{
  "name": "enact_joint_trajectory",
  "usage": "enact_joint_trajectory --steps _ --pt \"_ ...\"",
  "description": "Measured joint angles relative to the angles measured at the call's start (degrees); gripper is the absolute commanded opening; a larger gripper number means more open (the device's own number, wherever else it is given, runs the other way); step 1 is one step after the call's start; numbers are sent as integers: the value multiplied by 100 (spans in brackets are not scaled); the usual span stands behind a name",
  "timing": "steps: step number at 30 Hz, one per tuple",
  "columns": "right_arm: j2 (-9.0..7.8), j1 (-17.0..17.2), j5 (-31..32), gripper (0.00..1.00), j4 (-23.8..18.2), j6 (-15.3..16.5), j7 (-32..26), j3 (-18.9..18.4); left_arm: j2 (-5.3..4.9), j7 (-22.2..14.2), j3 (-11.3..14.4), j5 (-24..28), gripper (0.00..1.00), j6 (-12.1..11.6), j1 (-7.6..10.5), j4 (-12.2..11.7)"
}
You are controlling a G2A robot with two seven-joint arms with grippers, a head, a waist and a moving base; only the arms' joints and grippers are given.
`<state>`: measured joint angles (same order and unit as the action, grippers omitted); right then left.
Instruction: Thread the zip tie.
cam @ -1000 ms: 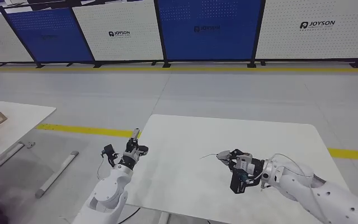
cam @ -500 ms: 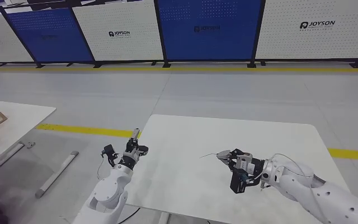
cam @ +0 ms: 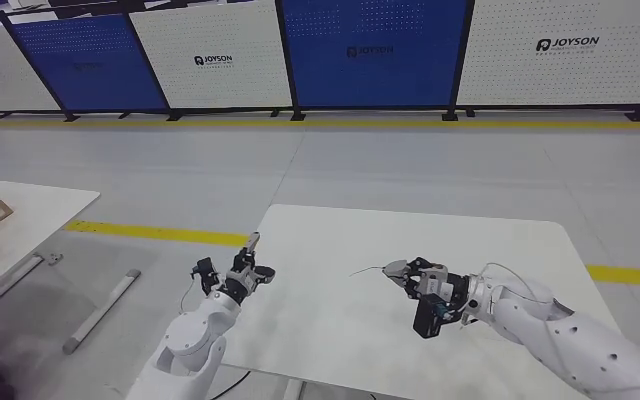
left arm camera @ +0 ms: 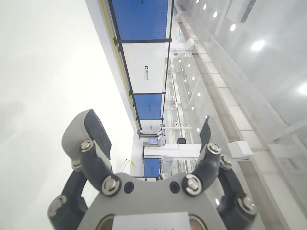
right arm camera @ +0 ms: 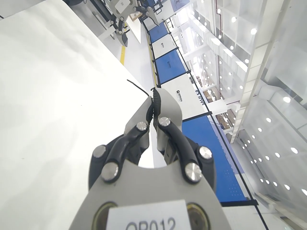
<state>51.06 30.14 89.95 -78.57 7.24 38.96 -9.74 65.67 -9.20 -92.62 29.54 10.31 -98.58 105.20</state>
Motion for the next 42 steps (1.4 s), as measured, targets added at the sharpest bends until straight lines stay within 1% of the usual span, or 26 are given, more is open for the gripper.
enact_joint_trajectory --steps 1,2,11,13,14,16,17,18,20,22,23,25,26,28,29,30,31,40,42 --pt "2 1 0 0 8 1 2 0 -7 -100 -23 58 100 143 14 35" --pt "2 2 0 0 8 1 3 0 -11 -149 -44 86 100 237 24 54" --pt "0 2 0 0 3 0 1 0 -11 -137 -47 79 100 233 25 51" --pt "3 16 0 0 -20 22 -49 0 -10 -207 -7 129 100 268 24 64" --pt "11 -1 0 0 -93 96 -213 0 -14 -397 39 201 100 355 22 97" --pt "19 -83 0 0 -253 137 -530 0 -29 -751 68 269 100 514 6 178" --pt "19 -140 0 0 -371 169 -676 0 -40 -1006 76 360 100 649 -4 229" --pt "15 -183 0 0 -447 203 -753 0 -49 -1164 57 437 100 751 0 248" --pt "-2 -268 0 0 -597 276 -865 0 -60 -1275 5 568 100 911 28 248" --pt "-23 -320 0 0 -692 324 -946 0 -63 -1306 39 753 100 927 45 196" --pt "-36 -345 0 0 -752 369 -999 0 -72 -1407 84 947 100 922 57 142" --pt "-49 -371 0 0 -821 458 -1101 0 -106 -1595 138 1234 100 917 82 59" --pt "-50 -384 0 0 -859 541 -1220 0 -136 -1634 159 1357 100 917 100 38" --pt "-29 -381 0 0 -898 766 -1459 0 -175 -1552 209 1492 100 917 116 52" --pt "-11 -375 0 0 -905 901 -1598 0 -197 -1432 243 1546 100 917 131 79" --pt "-6 -374 0 0 -906 935 -1634 0 -208 -1339 256 1556 100 917 142 97" --pt "-5 -373 0 0 -905 937 -1635 0 -212 -1298 260 1555 100 917 146 105" --pt "-7 -374 0 0 -904 917 -1614 0 -210 -1319 264 1549 100 917 146 106" --pt "-7 -374 0 0 -904 917 -1614 0 -210 -1364 333 1536 100 917 130 165"
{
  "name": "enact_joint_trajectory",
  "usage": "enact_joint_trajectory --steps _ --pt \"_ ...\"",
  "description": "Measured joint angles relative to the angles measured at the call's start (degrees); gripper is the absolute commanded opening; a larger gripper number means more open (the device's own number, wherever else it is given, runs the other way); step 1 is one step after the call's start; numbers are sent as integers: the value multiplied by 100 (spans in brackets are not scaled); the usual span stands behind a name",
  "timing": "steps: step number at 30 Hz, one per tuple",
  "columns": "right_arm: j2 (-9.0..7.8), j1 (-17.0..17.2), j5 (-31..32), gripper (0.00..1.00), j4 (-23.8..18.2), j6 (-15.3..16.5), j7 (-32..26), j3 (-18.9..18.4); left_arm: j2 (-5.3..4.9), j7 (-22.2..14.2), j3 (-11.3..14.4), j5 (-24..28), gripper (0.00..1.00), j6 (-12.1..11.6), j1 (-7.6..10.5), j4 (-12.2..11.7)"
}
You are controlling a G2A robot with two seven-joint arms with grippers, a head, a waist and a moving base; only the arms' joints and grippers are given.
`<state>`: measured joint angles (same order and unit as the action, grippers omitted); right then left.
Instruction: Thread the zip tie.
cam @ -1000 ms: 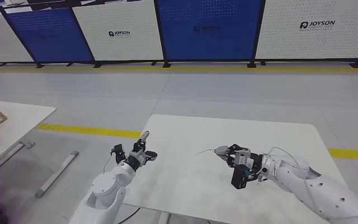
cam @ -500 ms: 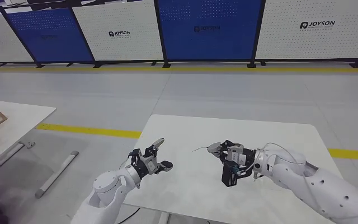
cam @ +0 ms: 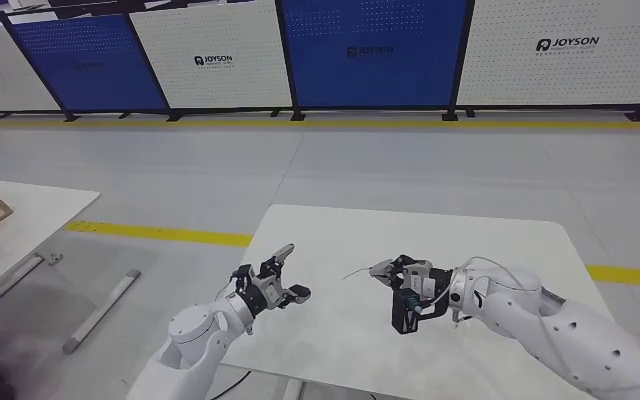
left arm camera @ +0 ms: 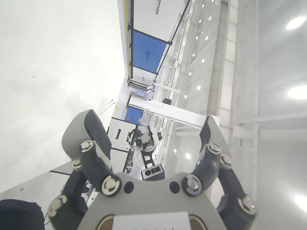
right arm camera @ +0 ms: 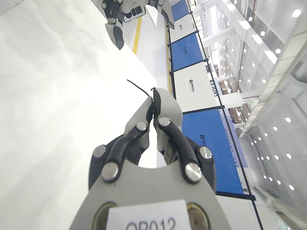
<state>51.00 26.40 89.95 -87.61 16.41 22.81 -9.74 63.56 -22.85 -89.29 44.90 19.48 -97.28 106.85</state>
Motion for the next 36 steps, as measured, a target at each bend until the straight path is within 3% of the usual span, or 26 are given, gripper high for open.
enact_joint_trajectory --steps 4,8,13,16,26,32,36 --pt "16 68 0 0 8 1 -62 -41 -12 87 139 43 100 0 -59 218" --pt "67 -92 0 0 -116 141 -406 2 -29 522 443 254 100 0 96 344" --pt "136 -125 0 0 73 207 -188 0 -129 807 910 472 100 0 383 151" --pt "160 -132 0 0 119 254 -111 0 -193 1198 1138 595 100 0 629 10" --pt "158 -132 0 0 117 252 -114 0 -196 1234 1152 569 100 -14 646 12" --pt "158 -132 0 0 117 252 -114 0 -216 1169 1284 880 100 2 541 250" --pt "158 -132 0 0 117 252 -114 0 -262 1633 1586 1250 100 0 767 244"
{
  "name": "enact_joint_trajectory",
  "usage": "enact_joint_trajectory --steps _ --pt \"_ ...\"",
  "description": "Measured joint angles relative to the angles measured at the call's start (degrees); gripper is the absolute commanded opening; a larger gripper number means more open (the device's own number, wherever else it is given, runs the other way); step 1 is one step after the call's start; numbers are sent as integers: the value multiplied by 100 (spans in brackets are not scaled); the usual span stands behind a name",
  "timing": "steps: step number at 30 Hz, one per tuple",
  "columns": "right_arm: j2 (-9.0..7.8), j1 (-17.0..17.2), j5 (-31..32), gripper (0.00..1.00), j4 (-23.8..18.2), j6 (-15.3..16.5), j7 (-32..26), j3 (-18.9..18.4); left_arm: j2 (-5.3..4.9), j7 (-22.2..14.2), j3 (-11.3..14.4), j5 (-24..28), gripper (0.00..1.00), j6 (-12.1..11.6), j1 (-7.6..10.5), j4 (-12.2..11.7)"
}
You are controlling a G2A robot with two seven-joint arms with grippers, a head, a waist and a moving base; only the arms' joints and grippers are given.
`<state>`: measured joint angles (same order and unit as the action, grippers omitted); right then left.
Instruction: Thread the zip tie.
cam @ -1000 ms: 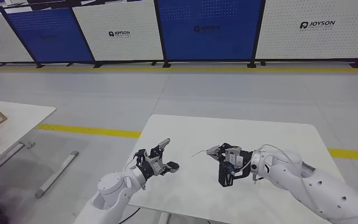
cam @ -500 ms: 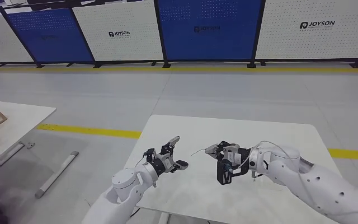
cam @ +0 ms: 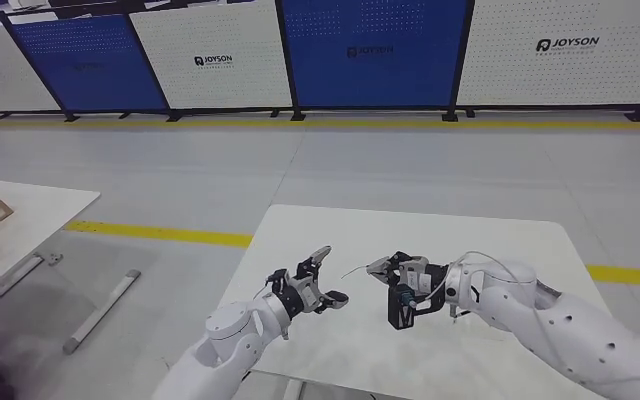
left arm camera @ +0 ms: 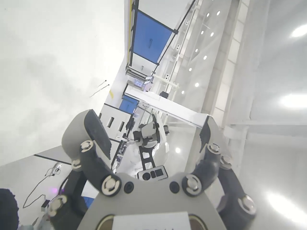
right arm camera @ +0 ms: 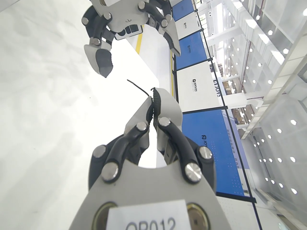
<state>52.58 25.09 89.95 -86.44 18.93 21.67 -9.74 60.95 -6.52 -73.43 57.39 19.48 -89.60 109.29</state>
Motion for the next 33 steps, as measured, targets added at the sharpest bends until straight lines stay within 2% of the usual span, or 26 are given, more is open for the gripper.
enact_joint_trajectory --steps 3,5,7,14,21,25,27,33 --pt "0 0 0 0 0 0 0 0 -68 300 390 560 100 0 310 -178" --pt "0 0 0 0 0 0 0 0 -115 693 576 960 100 0 600 -288" --pt "0 0 0 0 0 0 0 0 -141 845 681 1154 100 0 719 -321" --pt "0 0 0 0 0 0 0 0 -140 834 684 1138 100 -7 712 -318" --pt "0 0 0 0 0 0 0 0 -121 752 662 1043 100 -225 578 -167" --pt "0 0 0 0 0 0 0 0 -119 700 628 1026 58 -145 545 -169" --pt "0 0 0 0 0 0 0 0 -112 703 607 1077 47 -104 552 -201" --pt "0 0 0 0 0 0 0 0 -92 672 606 1148 48 2 601 -259"
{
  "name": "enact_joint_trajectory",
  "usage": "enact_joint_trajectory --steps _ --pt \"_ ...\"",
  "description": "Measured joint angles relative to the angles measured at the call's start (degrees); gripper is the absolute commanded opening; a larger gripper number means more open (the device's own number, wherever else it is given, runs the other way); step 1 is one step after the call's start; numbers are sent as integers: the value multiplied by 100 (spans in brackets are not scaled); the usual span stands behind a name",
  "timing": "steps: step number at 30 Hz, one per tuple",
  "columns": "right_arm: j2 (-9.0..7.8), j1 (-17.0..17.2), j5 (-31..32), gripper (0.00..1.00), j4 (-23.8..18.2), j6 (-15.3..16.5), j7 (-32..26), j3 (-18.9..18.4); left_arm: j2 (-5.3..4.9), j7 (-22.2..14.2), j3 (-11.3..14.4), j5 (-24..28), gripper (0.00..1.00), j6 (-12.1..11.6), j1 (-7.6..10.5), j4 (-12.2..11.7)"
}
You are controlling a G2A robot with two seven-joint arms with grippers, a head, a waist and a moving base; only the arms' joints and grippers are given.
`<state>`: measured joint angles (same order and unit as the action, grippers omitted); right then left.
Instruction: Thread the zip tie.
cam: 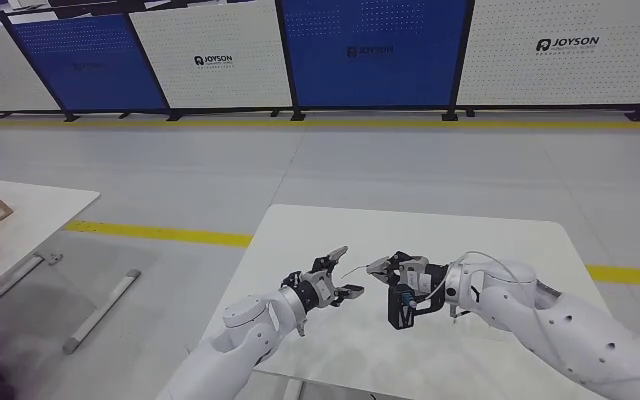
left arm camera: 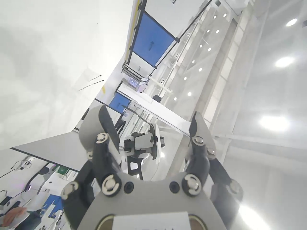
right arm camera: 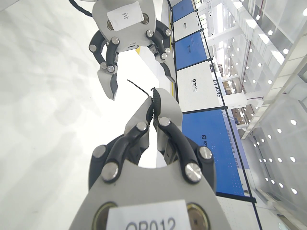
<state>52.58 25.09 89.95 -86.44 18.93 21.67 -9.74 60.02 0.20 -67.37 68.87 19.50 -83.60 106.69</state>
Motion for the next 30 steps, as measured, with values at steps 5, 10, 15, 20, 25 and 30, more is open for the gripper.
enact_joint_trajectory --steps 5,10,15,20,25,30 --pt "0 0 0 0 0 0 0 0 7 -15 21 53 45 -2 49 -41" --pt "0 0 0 0 0 0 0 0 4 -38 21 35 33 -2 38 -15" --pt "0 0 0 0 0 0 0 0 2 -35 21 56 9 -2 31 -14" --pt "0 0 0 0 0 0 0 0 -4 -51 42 93 0 -2 45 -32" --pt "0 0 0 0 0 0 0 0 -15 -75 63 116 0 -2 54 -57" --pt "0 0 0 0 0 0 0 0 -24 -91 86 80 0 -2 56 -33"
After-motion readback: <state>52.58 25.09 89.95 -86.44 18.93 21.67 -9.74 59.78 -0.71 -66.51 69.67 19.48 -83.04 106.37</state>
